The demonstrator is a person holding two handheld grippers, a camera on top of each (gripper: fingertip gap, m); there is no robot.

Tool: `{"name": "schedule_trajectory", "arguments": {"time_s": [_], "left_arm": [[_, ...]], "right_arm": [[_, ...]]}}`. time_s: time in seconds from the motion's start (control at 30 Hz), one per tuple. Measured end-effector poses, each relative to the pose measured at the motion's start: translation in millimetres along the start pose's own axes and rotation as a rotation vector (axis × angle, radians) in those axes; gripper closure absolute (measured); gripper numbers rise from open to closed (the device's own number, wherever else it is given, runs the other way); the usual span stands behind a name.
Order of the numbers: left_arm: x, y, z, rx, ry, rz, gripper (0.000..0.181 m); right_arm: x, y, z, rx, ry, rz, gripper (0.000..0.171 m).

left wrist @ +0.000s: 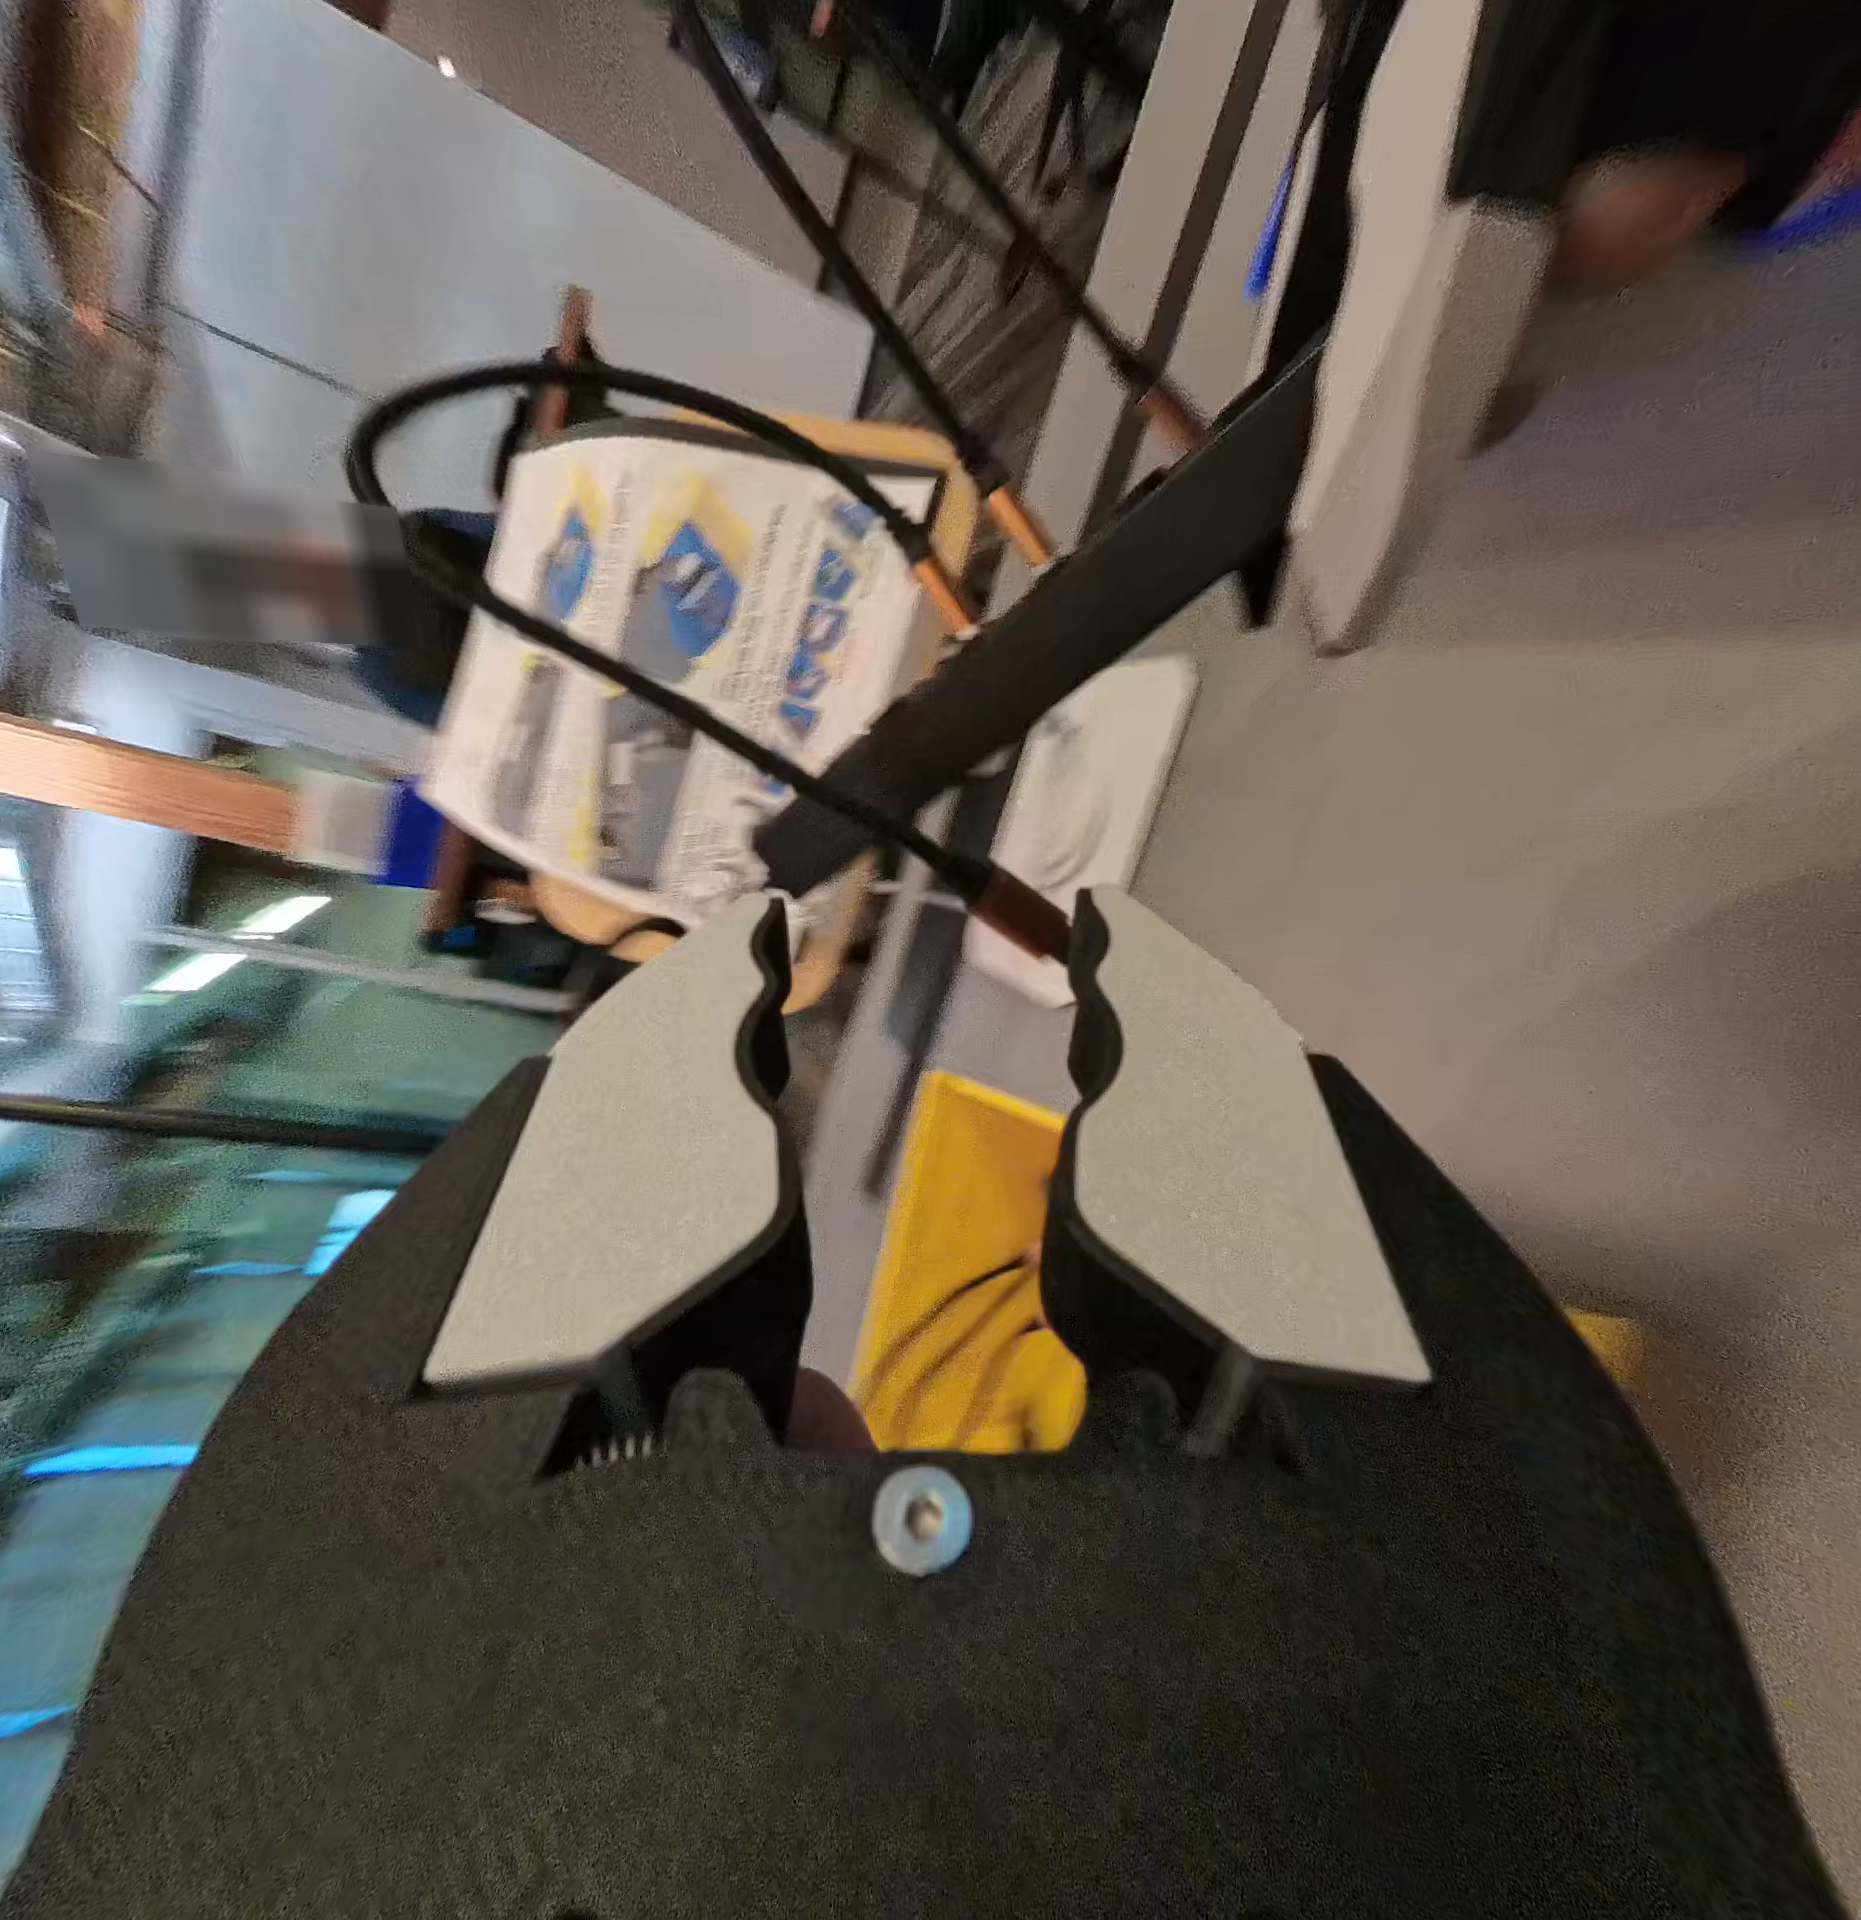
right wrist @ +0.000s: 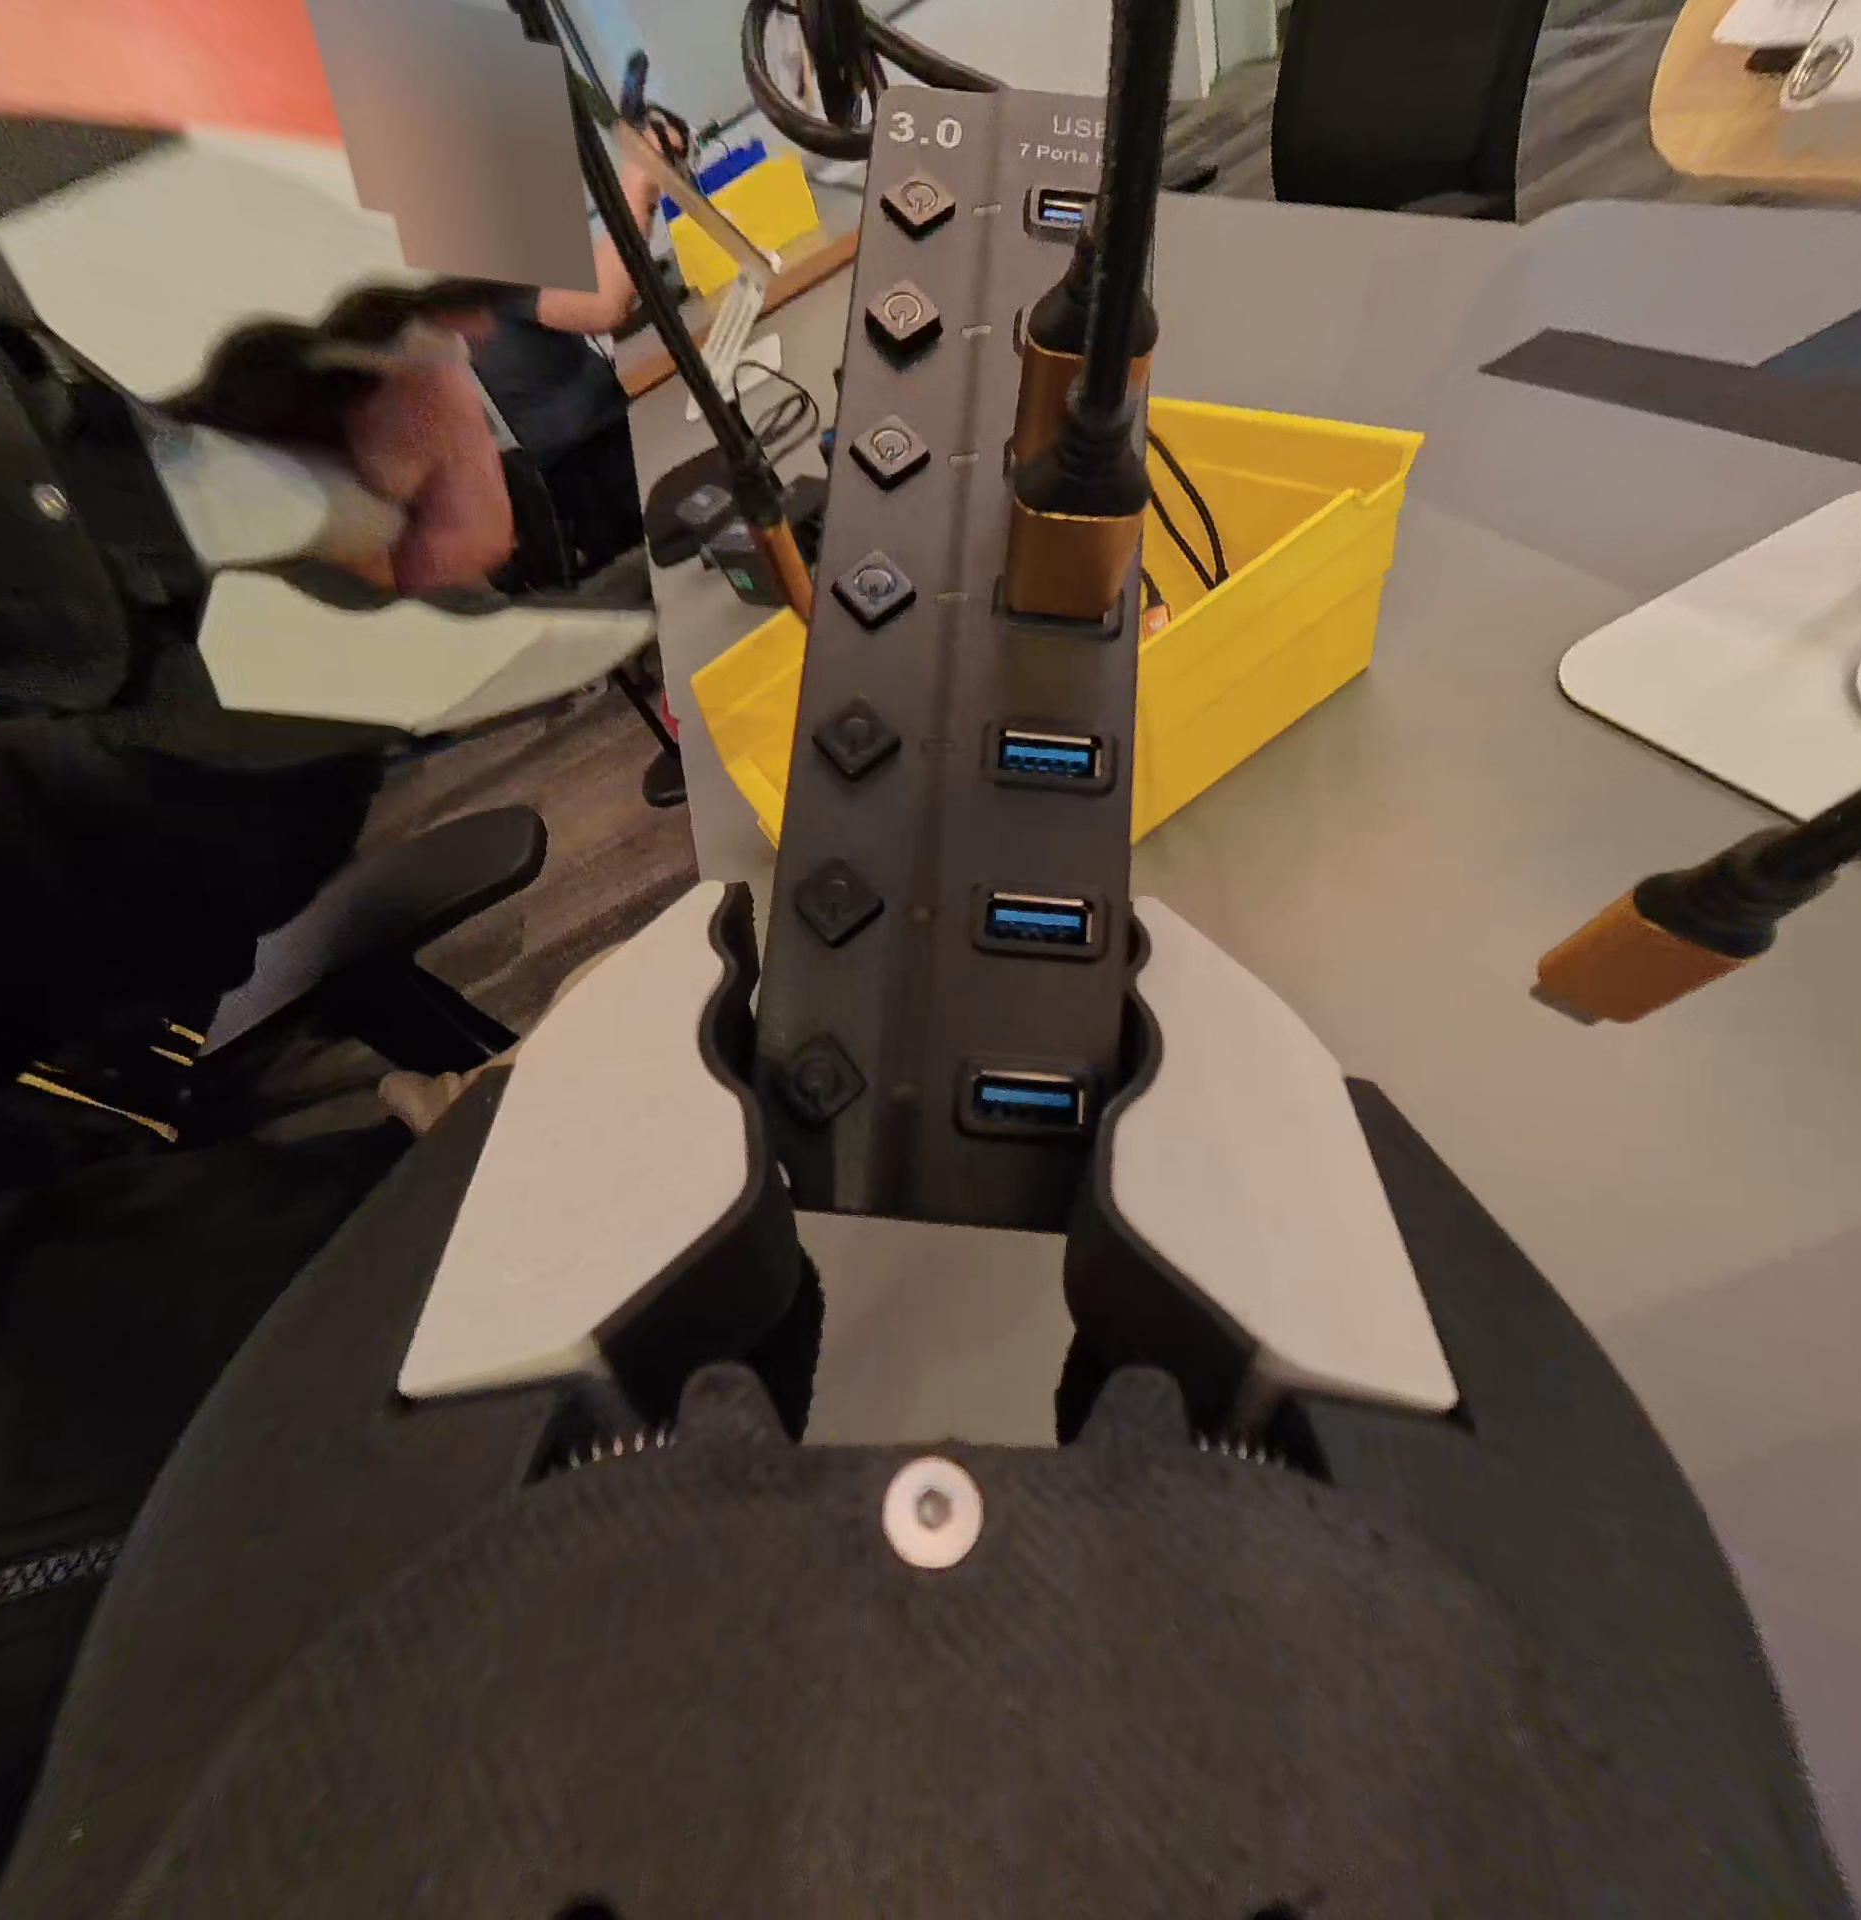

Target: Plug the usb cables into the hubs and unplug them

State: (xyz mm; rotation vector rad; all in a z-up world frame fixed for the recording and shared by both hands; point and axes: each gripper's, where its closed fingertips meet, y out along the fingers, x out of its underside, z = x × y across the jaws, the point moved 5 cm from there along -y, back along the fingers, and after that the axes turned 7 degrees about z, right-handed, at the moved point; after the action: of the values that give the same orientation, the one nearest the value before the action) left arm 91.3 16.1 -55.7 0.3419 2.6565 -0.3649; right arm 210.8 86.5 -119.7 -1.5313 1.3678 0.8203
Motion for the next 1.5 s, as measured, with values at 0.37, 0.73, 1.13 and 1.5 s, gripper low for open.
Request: {"name": "schedule_trajectory", "arguments": {"time_s": [0.37,0.73,1.13,1.5], "left_arm": [[29,12,6,0.409,-1.236,0.446,0.093],[7,16,6,0.513,-1.407,0.735,0.119],[6,11,4,0.514,-1.410,0.798,0.112],[19,9,-11,0.440,-1.285,0.672,0.115]], "right_arm": [[-8,6,-30,-0.189,-0.050,0.143,0.107],[8,29,-53,-0.353,-0.053,0.161,0.107],[17,43,-62,-0.423,-0.047,0.174,0.107],[33,25,-20,-0.025,-0.341,-0.167,0.098]]}}
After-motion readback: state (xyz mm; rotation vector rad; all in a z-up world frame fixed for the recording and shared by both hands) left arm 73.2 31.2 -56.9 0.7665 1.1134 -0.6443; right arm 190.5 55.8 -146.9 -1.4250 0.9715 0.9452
